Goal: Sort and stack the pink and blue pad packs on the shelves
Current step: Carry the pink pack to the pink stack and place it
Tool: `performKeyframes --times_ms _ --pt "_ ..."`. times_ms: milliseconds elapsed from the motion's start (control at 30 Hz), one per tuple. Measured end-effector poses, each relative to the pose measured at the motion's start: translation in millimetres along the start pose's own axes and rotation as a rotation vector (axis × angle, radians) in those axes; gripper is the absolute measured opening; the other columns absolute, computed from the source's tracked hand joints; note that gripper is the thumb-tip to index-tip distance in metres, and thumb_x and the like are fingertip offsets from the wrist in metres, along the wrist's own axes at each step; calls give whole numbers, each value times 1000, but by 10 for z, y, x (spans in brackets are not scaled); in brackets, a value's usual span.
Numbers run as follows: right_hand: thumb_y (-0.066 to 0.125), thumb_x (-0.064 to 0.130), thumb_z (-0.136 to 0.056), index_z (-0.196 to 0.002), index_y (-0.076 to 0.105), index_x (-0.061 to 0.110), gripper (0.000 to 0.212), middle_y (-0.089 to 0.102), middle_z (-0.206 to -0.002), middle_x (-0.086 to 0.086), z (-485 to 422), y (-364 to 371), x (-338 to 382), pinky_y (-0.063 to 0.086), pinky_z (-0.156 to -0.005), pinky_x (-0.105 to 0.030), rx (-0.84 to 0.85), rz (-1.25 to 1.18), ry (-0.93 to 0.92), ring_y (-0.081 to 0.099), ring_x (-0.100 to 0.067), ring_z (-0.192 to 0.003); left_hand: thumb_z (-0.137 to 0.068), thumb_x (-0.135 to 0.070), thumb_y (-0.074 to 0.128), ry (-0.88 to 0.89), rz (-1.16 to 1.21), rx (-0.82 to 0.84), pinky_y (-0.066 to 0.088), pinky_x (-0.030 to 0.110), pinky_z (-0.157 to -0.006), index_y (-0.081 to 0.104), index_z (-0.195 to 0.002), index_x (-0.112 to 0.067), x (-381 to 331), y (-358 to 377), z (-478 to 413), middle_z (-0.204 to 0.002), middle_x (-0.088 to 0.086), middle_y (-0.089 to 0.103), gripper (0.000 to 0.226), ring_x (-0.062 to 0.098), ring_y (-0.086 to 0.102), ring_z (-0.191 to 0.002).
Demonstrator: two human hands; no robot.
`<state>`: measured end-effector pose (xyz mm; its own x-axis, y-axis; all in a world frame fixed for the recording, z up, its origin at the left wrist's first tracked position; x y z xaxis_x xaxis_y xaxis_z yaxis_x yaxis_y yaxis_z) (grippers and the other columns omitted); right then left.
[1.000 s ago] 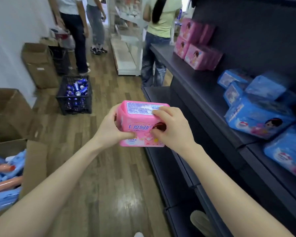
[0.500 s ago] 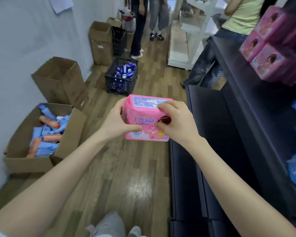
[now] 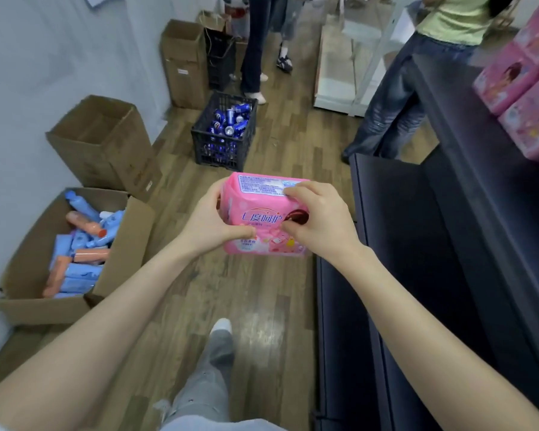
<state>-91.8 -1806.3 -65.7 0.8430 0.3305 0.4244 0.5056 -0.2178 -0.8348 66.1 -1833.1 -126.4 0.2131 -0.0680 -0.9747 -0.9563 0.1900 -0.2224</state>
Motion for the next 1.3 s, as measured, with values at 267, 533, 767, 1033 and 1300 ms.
performKeyframes --times_ms 267,533,767,1033,1300 --pt "78 10 -61 -108 65 4 49 64 -107 -12 -870 150 -591 44 -81 -37 2 63 171 55 -37 -102 -33 -34 76 -8 22 160 44 5 -75 40 -123 -22 66 70 -1255 -110 -17 54 98 -19 55 -89" --pt "79 10 -62 -110 65 3 50 63 -111 -14 -1476 8 -1081 39 -83 -32 -53 109 351 54 -35 -105 -48 -2 83 75 -15 318 40 0 -70 41 -127 -17 -78 354 -2325 -106 -19 52 91 -24 52 -83" --pt "76 14 -67 -117 62 8 52 60 -118 -6 -1448 -344 -1491 44 -85 -40 -124 175 521 49 -28 -113 -40 -14 80 114 26 495 41 0 -69 42 -124 -19 -252 954 -2720 -105 -19 53 92 -23 54 -82" --pt "74 15 -68 -118 62 13 52 58 -122 -2 -1310 -1007 -1978 36 -87 -27 -218 275 679 48 -23 -114 -31 -39 75 208 72 633 42 3 -72 46 -117 -27 -709 1784 -3057 -102 -20 58 92 -17 56 -83" --pt "79 16 -62 -111 66 10 52 63 -113 -5 -1294 -1980 -2339 40 -89 -28 -478 318 711 55 -24 -105 -36 -43 76 421 91 695 42 5 -73 51 -117 -30 -1639 2510 -3430 -100 -22 63 86 -10 58 -88"
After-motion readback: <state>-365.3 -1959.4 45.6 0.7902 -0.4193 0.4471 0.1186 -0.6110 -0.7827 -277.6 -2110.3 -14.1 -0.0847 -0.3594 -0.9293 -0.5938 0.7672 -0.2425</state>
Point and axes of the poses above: each hand's wrist, its own z-axis away from the middle knuckle, its own y-axis out of the palm, x = y × z, the point moved 9 cm from there along -z, towards the middle knuckle
